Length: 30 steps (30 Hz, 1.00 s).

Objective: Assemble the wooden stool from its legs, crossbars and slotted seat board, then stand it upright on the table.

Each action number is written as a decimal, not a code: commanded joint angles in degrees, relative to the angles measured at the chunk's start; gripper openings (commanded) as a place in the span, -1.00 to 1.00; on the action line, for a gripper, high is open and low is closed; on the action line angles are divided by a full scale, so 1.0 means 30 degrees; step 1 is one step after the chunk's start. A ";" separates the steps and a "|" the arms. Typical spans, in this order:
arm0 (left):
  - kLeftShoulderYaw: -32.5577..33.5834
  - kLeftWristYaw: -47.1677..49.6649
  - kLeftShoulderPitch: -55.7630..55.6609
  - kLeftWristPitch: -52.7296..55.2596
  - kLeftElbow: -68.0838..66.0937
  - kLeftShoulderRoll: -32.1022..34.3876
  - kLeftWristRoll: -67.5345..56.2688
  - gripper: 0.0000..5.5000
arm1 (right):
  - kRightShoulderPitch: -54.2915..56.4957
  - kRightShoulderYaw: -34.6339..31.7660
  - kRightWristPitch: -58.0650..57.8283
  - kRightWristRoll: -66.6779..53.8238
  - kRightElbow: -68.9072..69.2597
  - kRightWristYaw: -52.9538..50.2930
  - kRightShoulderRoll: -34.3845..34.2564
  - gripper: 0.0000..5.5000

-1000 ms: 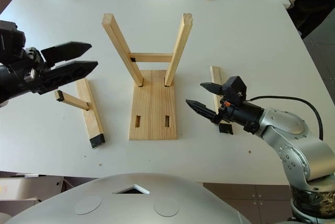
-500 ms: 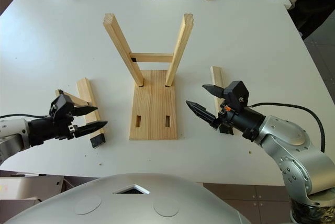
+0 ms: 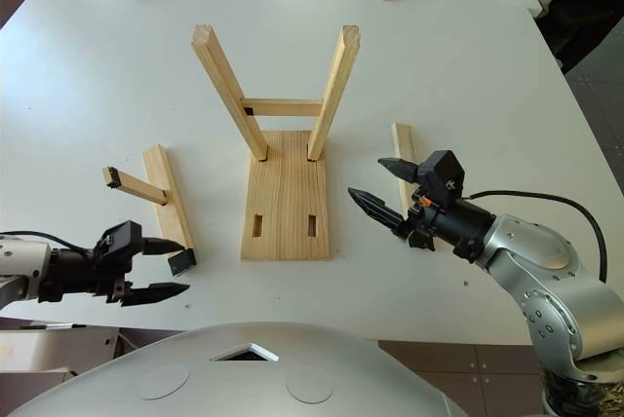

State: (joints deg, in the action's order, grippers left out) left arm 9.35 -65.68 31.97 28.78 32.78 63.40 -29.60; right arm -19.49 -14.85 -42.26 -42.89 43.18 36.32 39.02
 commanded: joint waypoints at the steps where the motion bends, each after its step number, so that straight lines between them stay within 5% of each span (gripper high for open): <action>1: 0.0558 -0.0856 -0.0072 -0.1031 -0.1144 0.0680 0.1130 0.33 | -0.0007 0.0220 -0.0043 -0.0135 0.0138 0.0056 0.0188 0.45; 10: 0.0497 -0.2012 -0.0543 -0.2118 -0.2353 0.0545 0.1724 0.33 | 0.0510 0.0594 -0.0066 -0.0026 -0.0270 0.0336 0.0515 0.45; 16: 0.1809 -0.2325 -0.0117 0.0476 -0.0820 -0.0023 -0.1483 0.33 | 0.0752 0.0685 -0.0034 0.0066 -0.0494 0.0603 0.0804 0.45; 24: 0.2015 0.4129 -0.0004 0.6375 0.0735 -0.2296 -0.1466 0.33 | 0.0313 0.0483 -0.0006 0.0099 -0.0145 0.0424 0.0743 0.45; 30: 0.4395 0.9989 -0.3449 1.5419 0.2605 -0.5650 -0.4731 0.33 | -0.0511 -0.0073 -0.0070 -0.0132 0.0420 0.0168 0.0711 0.45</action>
State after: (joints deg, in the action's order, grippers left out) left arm 18.97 -40.96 26.52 65.30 38.48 49.79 -40.01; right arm -20.23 -13.96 -42.27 -42.73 43.39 37.30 40.80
